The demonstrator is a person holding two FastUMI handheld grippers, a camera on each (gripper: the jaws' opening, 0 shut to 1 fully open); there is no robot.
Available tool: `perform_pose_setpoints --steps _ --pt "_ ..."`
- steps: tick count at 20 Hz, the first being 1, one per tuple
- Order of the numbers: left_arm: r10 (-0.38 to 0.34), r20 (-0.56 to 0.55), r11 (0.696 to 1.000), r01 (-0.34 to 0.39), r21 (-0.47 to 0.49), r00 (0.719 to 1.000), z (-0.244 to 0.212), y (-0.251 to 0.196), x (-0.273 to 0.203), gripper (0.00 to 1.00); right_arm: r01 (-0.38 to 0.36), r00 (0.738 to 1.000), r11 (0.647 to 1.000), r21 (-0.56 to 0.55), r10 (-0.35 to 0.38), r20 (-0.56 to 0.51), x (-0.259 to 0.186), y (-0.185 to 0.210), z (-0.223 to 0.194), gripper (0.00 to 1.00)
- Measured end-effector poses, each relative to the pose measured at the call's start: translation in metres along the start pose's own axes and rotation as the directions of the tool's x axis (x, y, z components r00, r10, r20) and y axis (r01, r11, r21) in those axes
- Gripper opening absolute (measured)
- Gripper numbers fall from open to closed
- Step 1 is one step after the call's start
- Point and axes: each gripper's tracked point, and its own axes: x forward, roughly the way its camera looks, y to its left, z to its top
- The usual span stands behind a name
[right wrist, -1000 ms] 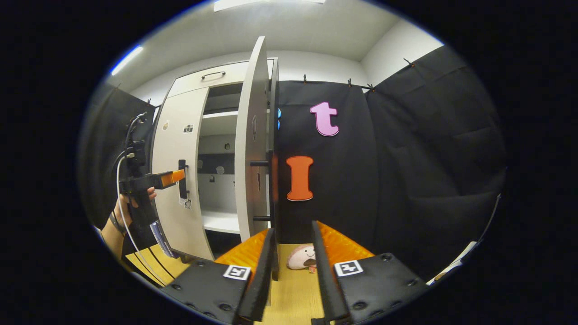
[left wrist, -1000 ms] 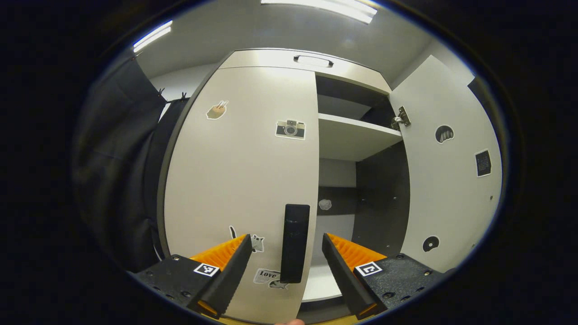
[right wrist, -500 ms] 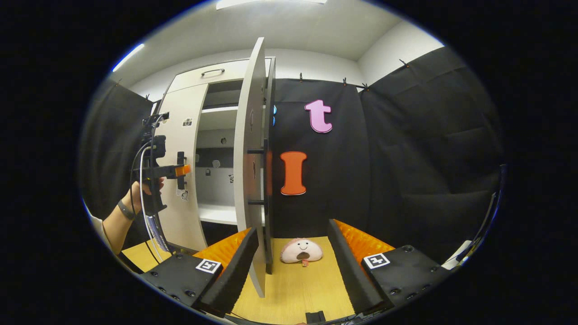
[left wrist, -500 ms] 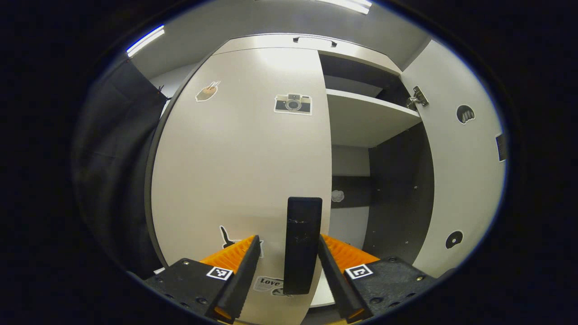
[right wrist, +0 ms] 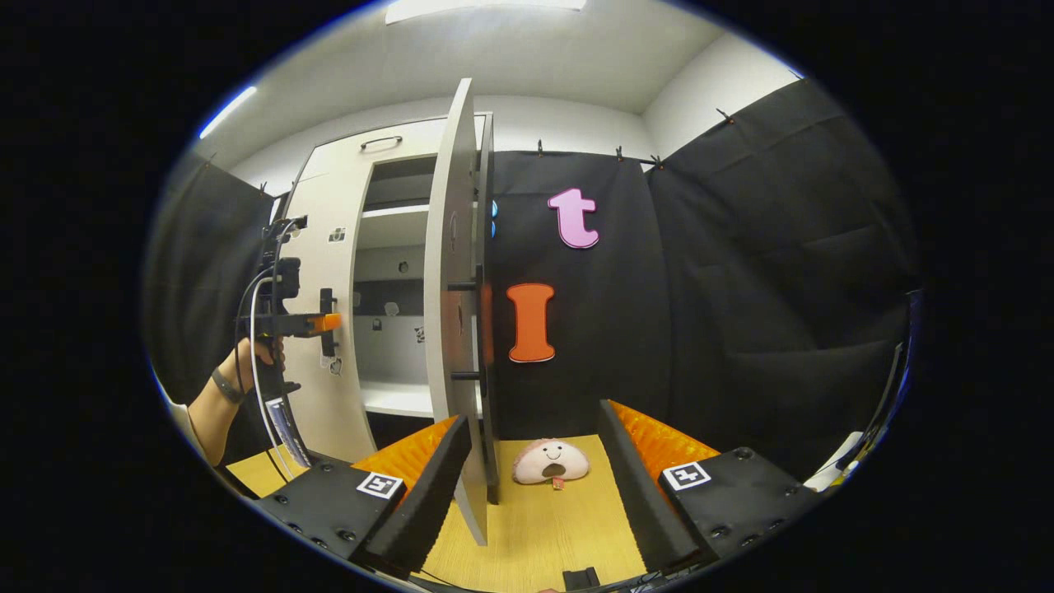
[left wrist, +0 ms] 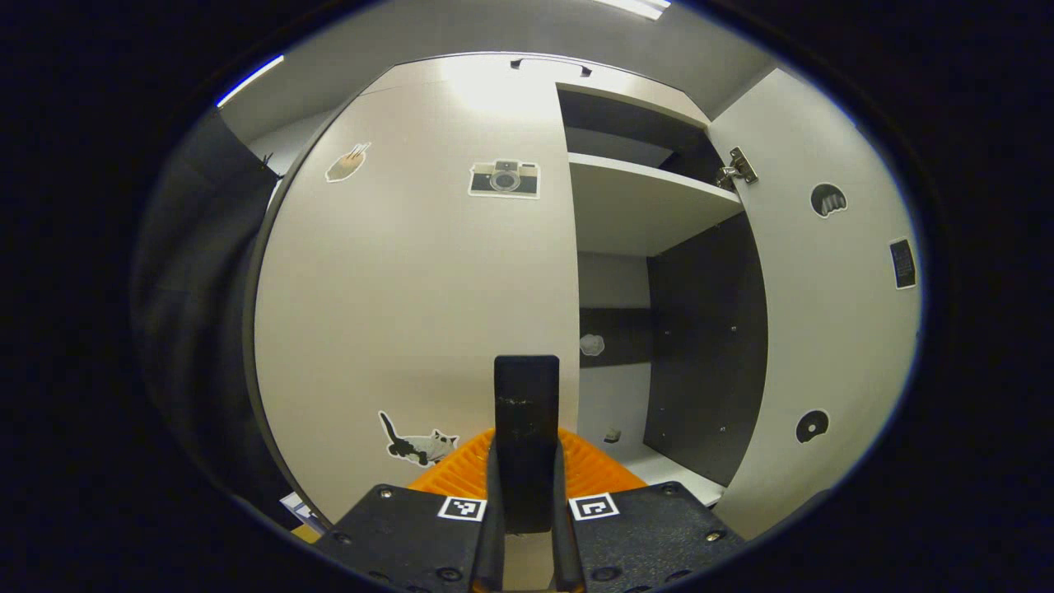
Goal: Open the right door of the double-door shoe cabinet with the right hand, and open the left door with the left hand.
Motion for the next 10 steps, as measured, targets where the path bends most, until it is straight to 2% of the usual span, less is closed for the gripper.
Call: perform_pose_setpoints --steps 2,3,6,7,8,10 --pt "-0.034 -0.014 0.999 0.034 -0.001 0.999 -0.001 -0.001 -0.005 0.23 0.006 1.000 1.000 0.020 -0.006 0.011 -0.002 0.000 0.003 0.99" --pt "-0.051 -0.021 0.999 0.051 -0.010 0.998 -0.001 0.000 -0.012 0.22 0.006 1.000 0.999 0.033 -0.007 0.018 -0.003 0.001 0.005 0.94" --pt "-0.116 -0.037 0.993 0.114 -0.042 0.993 0.003 0.005 -0.039 0.23 0.014 0.999 0.998 0.061 -0.016 0.029 -0.007 0.003 0.006 0.94" --pt "-0.140 -0.038 0.989 0.138 -0.054 0.989 0.003 0.007 -0.046 0.23 0.019 0.999 0.998 0.065 -0.021 0.033 -0.010 0.003 0.009 0.99" --pt "-0.161 -0.035 0.985 0.158 -0.066 0.986 0.003 0.010 -0.050 0.23 0.023 0.999 0.997 0.068 -0.025 0.034 -0.010 0.003 0.010 0.94" --pt "-0.181 -0.027 0.979 0.178 -0.097 0.983 0.003 0.020 -0.067 0.23 0.035 0.999 0.997 0.075 -0.037 0.032 -0.011 0.004 0.012 0.94"
